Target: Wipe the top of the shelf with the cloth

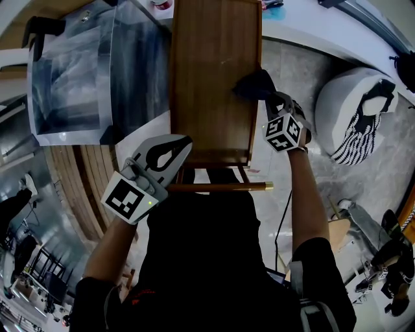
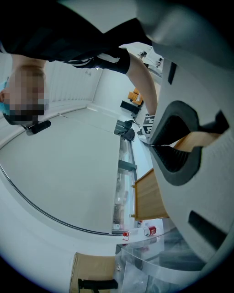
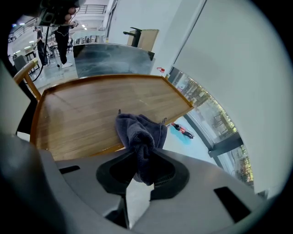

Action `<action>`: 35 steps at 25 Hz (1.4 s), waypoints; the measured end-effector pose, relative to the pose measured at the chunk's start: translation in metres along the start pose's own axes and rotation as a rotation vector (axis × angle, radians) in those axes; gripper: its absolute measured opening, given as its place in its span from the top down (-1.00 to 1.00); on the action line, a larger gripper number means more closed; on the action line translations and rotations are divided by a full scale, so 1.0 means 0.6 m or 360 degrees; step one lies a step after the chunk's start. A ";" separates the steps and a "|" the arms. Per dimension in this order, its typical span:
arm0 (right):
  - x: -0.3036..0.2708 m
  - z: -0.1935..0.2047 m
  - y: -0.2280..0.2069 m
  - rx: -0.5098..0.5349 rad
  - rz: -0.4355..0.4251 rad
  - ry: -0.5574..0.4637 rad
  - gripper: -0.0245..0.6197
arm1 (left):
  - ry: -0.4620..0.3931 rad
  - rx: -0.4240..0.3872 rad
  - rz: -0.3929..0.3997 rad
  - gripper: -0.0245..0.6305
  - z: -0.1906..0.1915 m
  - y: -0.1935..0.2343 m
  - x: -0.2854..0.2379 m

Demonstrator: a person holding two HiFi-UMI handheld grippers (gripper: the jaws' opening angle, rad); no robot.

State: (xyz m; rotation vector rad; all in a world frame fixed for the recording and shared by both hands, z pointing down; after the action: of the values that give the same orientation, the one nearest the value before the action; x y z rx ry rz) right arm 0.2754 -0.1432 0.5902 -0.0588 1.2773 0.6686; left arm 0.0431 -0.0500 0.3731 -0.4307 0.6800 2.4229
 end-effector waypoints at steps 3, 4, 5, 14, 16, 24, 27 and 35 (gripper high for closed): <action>0.000 0.004 -0.003 -0.0016 0.0005 0.0010 0.72 | -0.0003 0.0001 0.0000 0.85 -0.001 0.002 0.001; 0.000 0.006 -0.004 -0.0020 0.0006 0.0013 0.72 | -0.0005 0.0000 0.0001 0.85 -0.002 0.002 0.001; 0.001 0.007 -0.005 -0.0025 0.0008 0.0016 0.72 | -0.0009 -0.0002 0.0002 0.85 -0.003 0.002 0.001; 0.026 0.005 -0.022 -0.0053 0.0058 0.0036 0.72 | -0.0059 -0.0017 0.0006 0.85 -0.020 0.002 0.014; 0.038 -0.001 -0.028 -0.0074 0.0071 0.0022 0.72 | -0.0074 -0.0020 0.0004 0.85 -0.027 0.003 0.019; 0.082 -0.049 -0.042 -0.0089 0.0135 -0.0057 0.72 | -0.0147 -0.0035 -0.0007 0.85 -0.047 0.011 0.041; 0.100 -0.072 -0.039 -0.0075 0.0154 -0.0088 0.72 | -0.0173 -0.0043 -0.0021 0.85 -0.051 0.015 0.057; 0.152 -0.130 -0.028 -0.0059 0.0183 -0.0164 0.72 | -0.0233 -0.0072 -0.0058 0.85 -0.066 0.023 0.104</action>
State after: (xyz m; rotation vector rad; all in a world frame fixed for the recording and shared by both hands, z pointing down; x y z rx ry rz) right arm 0.2284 -0.1489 0.4786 0.0191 1.1757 0.7846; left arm -0.0082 -0.0542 0.3185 -0.2780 0.5503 2.4115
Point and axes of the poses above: the fingertips, and each gripper's own axes: x backward along the fingers, y to its left, z out of its underside, the point moved 2 cm from there along x, backward along the fingers, and after that the axes turned 4 degrees about y, right-handed, at the moved point
